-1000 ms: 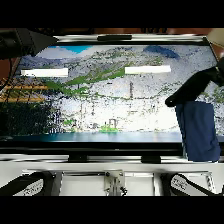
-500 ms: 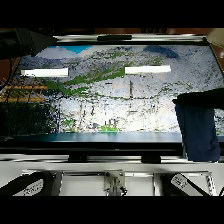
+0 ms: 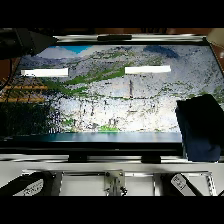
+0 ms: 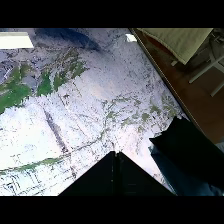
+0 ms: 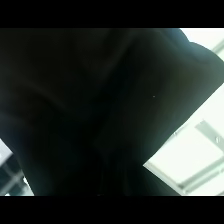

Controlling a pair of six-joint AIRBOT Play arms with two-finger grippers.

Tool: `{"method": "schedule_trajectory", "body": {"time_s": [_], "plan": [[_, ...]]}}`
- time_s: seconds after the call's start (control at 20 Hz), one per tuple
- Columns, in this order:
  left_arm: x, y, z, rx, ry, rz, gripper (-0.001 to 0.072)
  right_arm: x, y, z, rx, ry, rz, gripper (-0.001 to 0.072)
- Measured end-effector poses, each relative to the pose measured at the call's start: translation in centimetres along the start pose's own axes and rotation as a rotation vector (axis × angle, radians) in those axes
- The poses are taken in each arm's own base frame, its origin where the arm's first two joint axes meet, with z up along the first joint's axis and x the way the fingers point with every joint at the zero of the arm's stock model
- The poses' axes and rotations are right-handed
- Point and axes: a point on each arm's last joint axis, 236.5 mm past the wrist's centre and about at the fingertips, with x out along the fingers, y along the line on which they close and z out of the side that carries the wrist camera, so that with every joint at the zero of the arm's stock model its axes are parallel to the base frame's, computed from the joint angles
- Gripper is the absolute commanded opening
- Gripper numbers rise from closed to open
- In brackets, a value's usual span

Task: Fold the shirts.

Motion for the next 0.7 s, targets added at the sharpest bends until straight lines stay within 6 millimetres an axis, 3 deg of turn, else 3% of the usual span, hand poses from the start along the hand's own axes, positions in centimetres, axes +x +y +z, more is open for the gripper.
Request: {"method": "schedule_trajectory", "body": {"time_s": [0.1,0.15,0.2,0.25,0.4,0.5,0.55,0.6,0.7], "plan": [[0.0,0.0,0.0,0.001,0.0,0.0,0.0036,2.6,-0.6,-2.4,0.03,0.085,-0.03,0.0068],[0.0,0.0,0.0,0.001,0.0,0.0,0.0036,3.8,-0.9,-3.3,0.047,0.112,-0.041,0.0166],[0.0,0.0,0.0,0.002,0.0,0.0,0.0036,5.0,-1.0,-4.0,0.072,0.128,-0.05,0.0512],[0.0,0.0,0.0,0.002,0.0,0.0,0.0036,6.0,-1.1,-4.7,0.09,0.15,-0.057,0.0631],[0.0,0.0,0.0,0.003,0.0,0.0,0.0035,7.1,-1.2,-5.5,0.103,0.162,-0.061,0.063],[0.0,0.2,0.0,0.006,0.001,0.008,0.0035,5.7,-2.1,-4.3,0.095,0.106,-0.094,0.063],[0.0,0.5,-0.1,0.011,0.005,0.02,0.0034,4.3,-2.4,-3.1,0.091,0.05,-0.102,0.0613],[0.1,0.9,-0.3,0.017,0.012,0.037,0.0033,2.3,-2.3,-1.0,0.086,-0.049,-0.095,0.0535],[0.7,2.8,-1.5,0.036,0.064,0.118,0.0032,-3.1,-0.6,3.6,0.063,-0.29,-0.022,0.0503]]}}
